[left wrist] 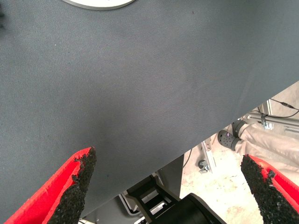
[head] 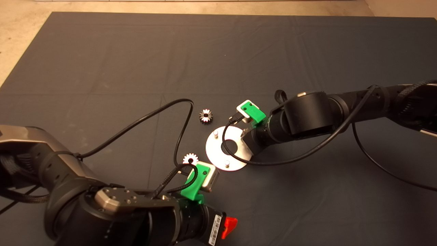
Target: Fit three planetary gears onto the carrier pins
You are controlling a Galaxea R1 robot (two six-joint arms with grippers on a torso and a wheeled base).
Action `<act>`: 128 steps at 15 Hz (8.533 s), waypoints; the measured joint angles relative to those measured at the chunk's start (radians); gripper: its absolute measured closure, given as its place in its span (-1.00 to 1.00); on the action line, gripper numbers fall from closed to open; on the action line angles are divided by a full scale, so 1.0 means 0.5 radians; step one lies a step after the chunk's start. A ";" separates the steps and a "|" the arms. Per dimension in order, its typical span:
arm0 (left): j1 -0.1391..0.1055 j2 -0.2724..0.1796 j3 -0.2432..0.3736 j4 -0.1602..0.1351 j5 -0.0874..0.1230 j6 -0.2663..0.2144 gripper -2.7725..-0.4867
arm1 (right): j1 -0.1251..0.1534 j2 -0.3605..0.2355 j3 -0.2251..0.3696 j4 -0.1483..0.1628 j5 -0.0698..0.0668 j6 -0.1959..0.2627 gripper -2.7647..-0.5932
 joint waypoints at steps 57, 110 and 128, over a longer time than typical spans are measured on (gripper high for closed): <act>0.000 0.037 0.000 0.078 0.001 -0.060 -0.52 | -0.029 -0.089 0.095 -0.044 0.002 -0.037 0.81; 0.000 0.043 -0.009 0.157 0.000 -0.098 -0.52 | -0.022 -0.095 0.046 -0.052 0.054 -0.100 0.81; 0.000 0.043 -0.009 0.166 0.000 -0.112 -0.52 | -0.035 -0.102 0.099 -0.061 0.014 -0.105 0.81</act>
